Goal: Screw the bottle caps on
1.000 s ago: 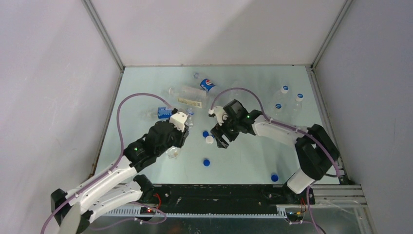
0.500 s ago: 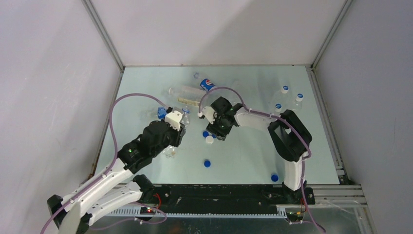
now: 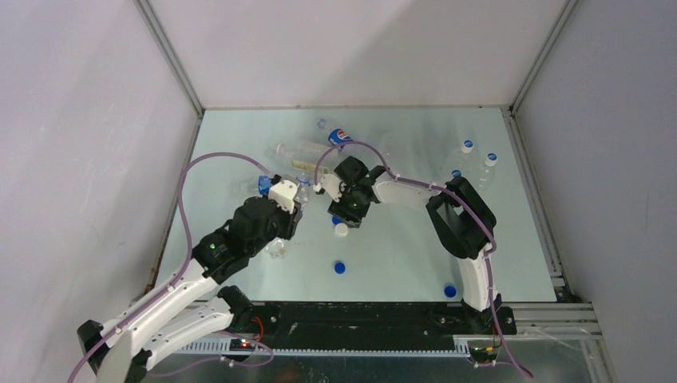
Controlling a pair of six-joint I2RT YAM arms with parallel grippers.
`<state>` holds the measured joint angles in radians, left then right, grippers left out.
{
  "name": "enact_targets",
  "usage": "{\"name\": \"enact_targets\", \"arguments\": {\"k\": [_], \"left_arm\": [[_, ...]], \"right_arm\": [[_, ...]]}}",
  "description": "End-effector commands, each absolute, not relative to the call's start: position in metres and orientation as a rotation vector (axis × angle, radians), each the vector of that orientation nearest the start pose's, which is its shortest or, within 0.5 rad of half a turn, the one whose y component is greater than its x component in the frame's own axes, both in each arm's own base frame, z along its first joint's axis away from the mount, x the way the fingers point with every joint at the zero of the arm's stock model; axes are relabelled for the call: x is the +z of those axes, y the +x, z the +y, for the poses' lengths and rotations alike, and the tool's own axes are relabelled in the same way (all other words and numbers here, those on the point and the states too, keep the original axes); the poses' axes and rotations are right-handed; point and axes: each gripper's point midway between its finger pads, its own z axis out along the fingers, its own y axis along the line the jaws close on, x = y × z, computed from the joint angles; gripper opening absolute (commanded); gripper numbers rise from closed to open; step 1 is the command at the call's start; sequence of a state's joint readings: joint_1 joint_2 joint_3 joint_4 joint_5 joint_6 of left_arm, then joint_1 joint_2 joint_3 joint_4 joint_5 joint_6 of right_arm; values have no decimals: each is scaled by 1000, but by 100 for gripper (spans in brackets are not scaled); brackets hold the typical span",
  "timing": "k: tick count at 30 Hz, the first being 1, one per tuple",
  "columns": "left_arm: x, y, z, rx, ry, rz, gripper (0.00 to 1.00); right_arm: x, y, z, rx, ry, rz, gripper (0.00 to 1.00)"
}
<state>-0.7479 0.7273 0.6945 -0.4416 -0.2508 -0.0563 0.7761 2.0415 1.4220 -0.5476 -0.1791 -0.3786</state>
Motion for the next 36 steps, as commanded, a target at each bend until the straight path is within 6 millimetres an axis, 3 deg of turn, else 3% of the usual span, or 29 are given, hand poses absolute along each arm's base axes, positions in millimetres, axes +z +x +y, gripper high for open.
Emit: {"name": "enact_targets", "arguments": {"k": [1,6,8,16,19,23,31,36], "left_arm": [[215,230,-152,-275,484,1919,22],[217,230,-155,-288,495,1913,22],[218,230,-156,-293,502,1907,22],[225,232,-167,-330,539,1877,22],[227,233,-172,-344,558,1870,22],[228,234,-178,-362,580,1865,22],[225,233,-178,-363,591,1865,22],[225,233,-176,-363,578,1862,22]], "right_arm": [[6,294,319,374,-1574,2311,57],[5,287,313,356,-1568,2356,33],[5,278,303,331,-1549,2410,29],[4,210,246,211,-1558,2594,27],[2,192,236,181,-1578,2609,27],[-7,179,227,144,-1594,2625,31],[1,195,211,14,-1559,2606,60],[7,206,200,-53,-1506,2610,66]]}}
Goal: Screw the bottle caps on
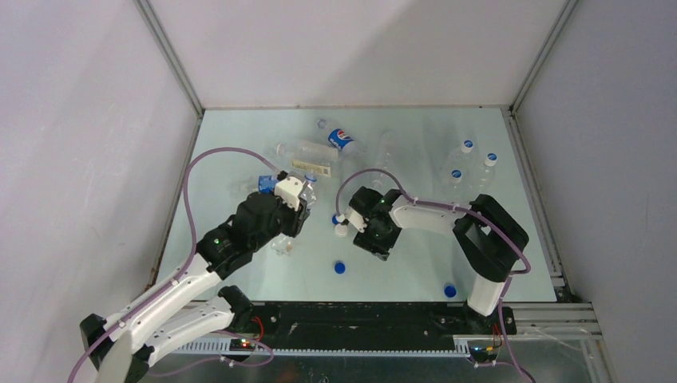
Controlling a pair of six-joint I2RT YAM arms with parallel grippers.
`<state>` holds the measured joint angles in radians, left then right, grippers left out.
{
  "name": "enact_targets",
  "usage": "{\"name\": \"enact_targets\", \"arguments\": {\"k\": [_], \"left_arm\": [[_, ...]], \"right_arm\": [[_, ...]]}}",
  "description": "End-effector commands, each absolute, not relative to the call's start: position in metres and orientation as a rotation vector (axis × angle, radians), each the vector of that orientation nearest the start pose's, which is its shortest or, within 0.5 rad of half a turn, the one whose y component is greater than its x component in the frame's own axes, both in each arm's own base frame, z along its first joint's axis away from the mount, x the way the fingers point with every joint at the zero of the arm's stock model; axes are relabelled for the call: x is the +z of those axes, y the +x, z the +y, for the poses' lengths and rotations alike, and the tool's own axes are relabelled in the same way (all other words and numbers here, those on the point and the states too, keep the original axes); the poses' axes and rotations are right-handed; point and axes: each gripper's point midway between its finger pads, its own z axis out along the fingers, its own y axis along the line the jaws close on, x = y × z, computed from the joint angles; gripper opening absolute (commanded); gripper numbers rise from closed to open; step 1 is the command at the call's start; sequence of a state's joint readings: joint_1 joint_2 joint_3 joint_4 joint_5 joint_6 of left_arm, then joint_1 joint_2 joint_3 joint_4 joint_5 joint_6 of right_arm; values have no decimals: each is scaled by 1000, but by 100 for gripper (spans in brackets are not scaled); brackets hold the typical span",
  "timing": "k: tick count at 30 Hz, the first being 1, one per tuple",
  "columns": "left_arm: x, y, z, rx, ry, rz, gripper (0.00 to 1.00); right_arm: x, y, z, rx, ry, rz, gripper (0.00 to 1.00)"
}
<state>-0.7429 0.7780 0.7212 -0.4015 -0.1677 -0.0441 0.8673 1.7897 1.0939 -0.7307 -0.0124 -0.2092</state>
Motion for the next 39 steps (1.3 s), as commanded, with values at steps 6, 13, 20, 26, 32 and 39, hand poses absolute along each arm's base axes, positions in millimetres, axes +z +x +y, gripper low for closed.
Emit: {"name": "enact_targets", "arguments": {"k": [6,13,20,26,32,39], "left_arm": [[223,233,-174,-354,564,1861,22],[222,234,-175,-360,554,1863,22],[218,234,-171,-341,551,1867,22],[220,236,-171,-339,543,1865,22],[218,235,-173,-348,545,1870,22],[215,234,-174,-362,533,1874,23]], "right_arm": [[21,222,204,-8,-1253,2641,67],[43,233,211,18,-922,2637,68],[86,219,235,329,-557,2550,95],[80,208,235,284,-240,2619,99],[57,208,250,226,-31,2624,99],[33,209,262,212,86,2675,85]]}}
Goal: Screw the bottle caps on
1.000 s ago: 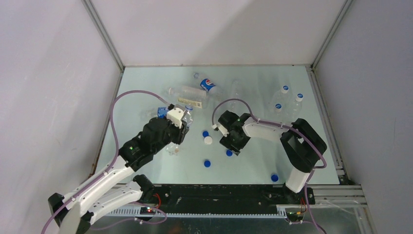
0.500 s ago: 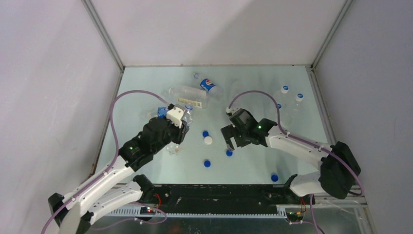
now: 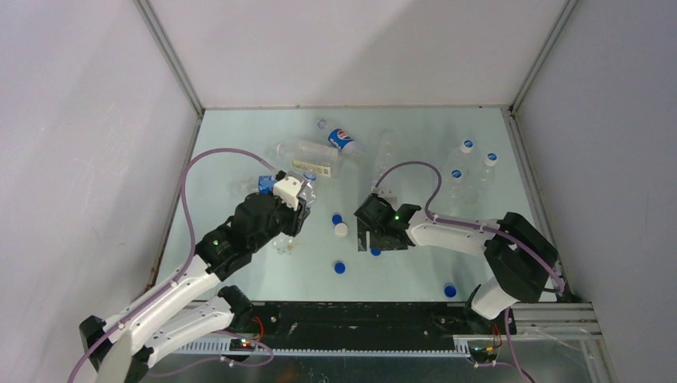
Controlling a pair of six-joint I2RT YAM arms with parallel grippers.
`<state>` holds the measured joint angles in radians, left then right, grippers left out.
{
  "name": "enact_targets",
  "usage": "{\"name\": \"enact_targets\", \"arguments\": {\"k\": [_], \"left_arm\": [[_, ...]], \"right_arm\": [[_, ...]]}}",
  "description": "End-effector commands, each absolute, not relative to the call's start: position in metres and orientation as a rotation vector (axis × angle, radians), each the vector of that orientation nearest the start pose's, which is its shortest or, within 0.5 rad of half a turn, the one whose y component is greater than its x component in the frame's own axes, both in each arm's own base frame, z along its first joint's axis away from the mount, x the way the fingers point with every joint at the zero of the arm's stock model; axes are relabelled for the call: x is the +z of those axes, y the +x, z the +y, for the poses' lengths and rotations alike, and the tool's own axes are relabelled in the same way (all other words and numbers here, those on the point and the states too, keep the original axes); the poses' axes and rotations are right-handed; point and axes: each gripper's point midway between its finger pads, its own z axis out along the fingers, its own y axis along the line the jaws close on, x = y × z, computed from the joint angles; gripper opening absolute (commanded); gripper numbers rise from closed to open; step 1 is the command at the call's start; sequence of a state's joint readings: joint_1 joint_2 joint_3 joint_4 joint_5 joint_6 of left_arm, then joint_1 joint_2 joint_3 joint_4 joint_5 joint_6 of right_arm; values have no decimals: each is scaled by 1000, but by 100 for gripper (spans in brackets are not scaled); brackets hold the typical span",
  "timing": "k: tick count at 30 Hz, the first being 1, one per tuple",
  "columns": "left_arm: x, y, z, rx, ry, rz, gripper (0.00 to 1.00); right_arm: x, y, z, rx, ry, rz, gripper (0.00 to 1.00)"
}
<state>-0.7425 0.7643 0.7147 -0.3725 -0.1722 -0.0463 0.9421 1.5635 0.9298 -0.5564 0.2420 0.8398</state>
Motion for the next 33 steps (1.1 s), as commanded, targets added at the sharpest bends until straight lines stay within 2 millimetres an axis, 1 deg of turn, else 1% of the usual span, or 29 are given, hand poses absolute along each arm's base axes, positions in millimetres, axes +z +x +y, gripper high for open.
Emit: {"name": "enact_targets", "arguments": {"k": [1,5,11,12,15,16,19,21,24,26,27,28,29,31,33], "left_arm": [[214,234,-174,-366,529,1876,23],[213,233,-174,-369,525,1878,23],[208,233,-175,-372,523,1885,23],[208,233,-175,-376,525,1884,23],[207,234,-176,-376,530,1888,23],[208,234,-177,-376,532,1885,23],[208,234,-177,-372,539,1885,23],[208,235,-178,-372,542,1887,23],[209,235,-179,-380,546,1888,23],[209,235,-180,-382,549,1888,23],[209,234,-180,-383,550,1888,23],[209,234,-181,-385,552,1886,23],[210,234,-181,-388,554,1883,23],[213,235,-181,-388,550,1874,23],[214,235,-180,-388,549,1862,23]], "right_arm": [[29,209,262,199,92,2683,84],[21,209,265,182,113,2704,76],[7,208,260,113,128,2727,67],[5,208,259,105,129,2733,64],[7,208,261,105,130,2735,59],[7,207,261,100,128,2740,55],[9,205,259,93,139,2747,50],[10,202,257,90,141,2755,43],[14,198,258,95,131,2759,38],[16,197,257,96,131,2757,33],[16,197,257,94,128,2759,27],[16,196,257,94,128,2759,24],[17,196,257,96,125,2760,19],[18,197,260,113,114,2757,13],[19,198,264,141,90,2754,9]]}}
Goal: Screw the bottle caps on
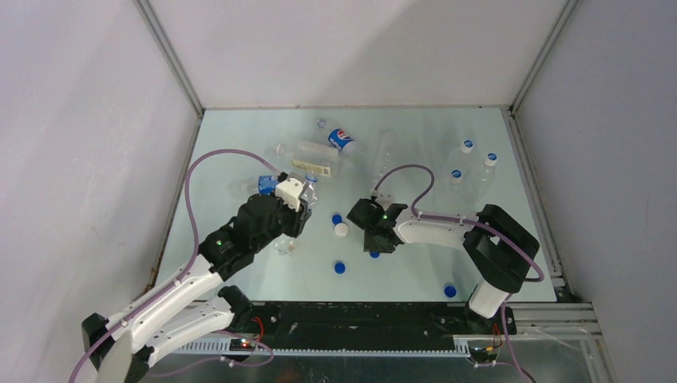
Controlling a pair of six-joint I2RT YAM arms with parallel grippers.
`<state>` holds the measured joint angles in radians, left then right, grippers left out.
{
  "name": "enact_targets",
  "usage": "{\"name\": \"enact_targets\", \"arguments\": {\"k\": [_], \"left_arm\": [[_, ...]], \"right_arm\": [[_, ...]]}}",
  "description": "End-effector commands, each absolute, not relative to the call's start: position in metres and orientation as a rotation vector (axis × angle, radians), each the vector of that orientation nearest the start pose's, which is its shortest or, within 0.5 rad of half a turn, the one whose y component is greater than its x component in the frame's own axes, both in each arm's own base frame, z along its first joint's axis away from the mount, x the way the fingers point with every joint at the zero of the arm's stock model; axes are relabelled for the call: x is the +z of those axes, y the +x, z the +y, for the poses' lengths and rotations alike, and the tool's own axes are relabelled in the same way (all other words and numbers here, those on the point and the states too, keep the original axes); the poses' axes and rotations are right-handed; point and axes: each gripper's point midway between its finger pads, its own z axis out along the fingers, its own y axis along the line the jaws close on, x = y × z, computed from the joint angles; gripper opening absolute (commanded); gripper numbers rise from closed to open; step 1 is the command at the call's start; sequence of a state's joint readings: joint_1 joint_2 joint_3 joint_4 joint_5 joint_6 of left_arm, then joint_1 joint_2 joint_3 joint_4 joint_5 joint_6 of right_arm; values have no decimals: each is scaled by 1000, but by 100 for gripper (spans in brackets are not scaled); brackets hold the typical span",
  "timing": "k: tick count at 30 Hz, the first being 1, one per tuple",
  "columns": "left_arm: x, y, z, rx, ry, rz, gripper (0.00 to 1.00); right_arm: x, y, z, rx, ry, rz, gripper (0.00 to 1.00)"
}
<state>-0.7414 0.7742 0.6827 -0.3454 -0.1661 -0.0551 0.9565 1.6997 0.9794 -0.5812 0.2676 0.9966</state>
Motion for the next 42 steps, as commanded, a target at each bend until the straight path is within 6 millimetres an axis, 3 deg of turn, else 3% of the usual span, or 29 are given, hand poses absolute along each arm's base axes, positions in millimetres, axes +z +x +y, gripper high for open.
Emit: {"name": "enact_targets", "arguments": {"k": [1,9,18,28,35,42], "left_arm": [[215,235,-180,-389,550,1856,23],[223,238,-188,-397,600,1797,23],[222,237,-189,-406,609,1798,23],[237,250,-202,-450,545,1755,23],[238,253,-213,-478,566,1791,23],[226,245,-205,-469,570,1806,23]], "right_arm": [[20,198,265,149,61,2752,8],[33,207,270,165,-255,2703,4],[22,198,274,174,-434,2729,5],[8,204,255,53,-509,2740,6],[6,207,266,102,-563,2744,6],[1,200,274,114,-539,2773,7]]}}
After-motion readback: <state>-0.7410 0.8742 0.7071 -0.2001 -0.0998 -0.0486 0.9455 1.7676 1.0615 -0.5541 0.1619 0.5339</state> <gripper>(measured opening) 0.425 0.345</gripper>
